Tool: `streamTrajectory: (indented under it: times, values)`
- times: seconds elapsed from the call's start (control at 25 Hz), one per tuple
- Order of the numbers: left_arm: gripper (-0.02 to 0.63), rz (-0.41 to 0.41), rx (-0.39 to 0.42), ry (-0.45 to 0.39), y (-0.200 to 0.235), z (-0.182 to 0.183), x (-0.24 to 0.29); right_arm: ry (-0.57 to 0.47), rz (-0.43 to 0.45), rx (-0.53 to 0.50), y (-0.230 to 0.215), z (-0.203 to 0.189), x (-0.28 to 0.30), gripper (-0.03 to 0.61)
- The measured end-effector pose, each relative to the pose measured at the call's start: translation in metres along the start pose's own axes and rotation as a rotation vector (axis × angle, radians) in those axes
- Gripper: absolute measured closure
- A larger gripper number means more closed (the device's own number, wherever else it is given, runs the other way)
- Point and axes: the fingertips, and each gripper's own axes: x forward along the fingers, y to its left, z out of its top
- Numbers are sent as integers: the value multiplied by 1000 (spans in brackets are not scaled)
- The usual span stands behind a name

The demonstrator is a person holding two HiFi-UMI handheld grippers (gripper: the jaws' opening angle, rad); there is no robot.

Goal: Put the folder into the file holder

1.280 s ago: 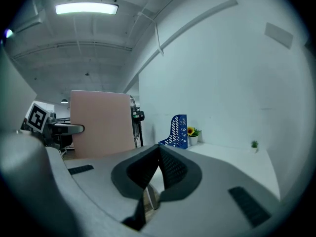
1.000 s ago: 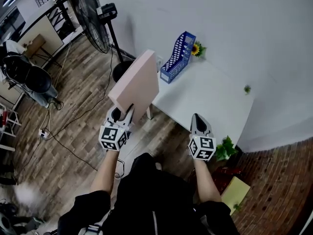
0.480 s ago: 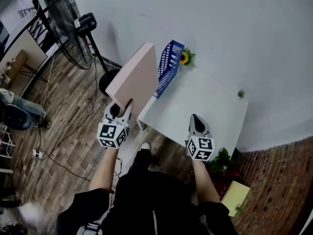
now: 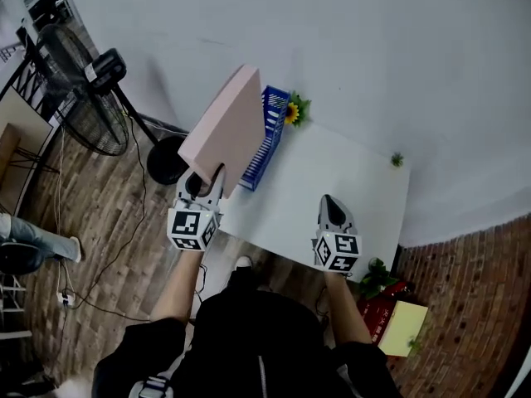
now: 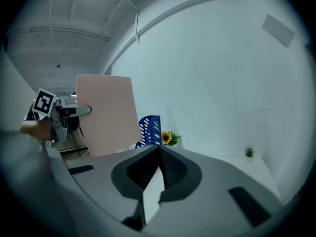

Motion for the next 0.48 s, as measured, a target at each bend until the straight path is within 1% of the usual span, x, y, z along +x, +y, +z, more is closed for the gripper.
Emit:
streamTrajectory:
  times: [0.28,0.48]
  values:
    - [428,-52,-8,-9,3,-7,40,9,-78,26,-11,0,17,572]
    - [430,-80,2,-17,-1,-11,61,15,-109,45,-18,-1,21,572]
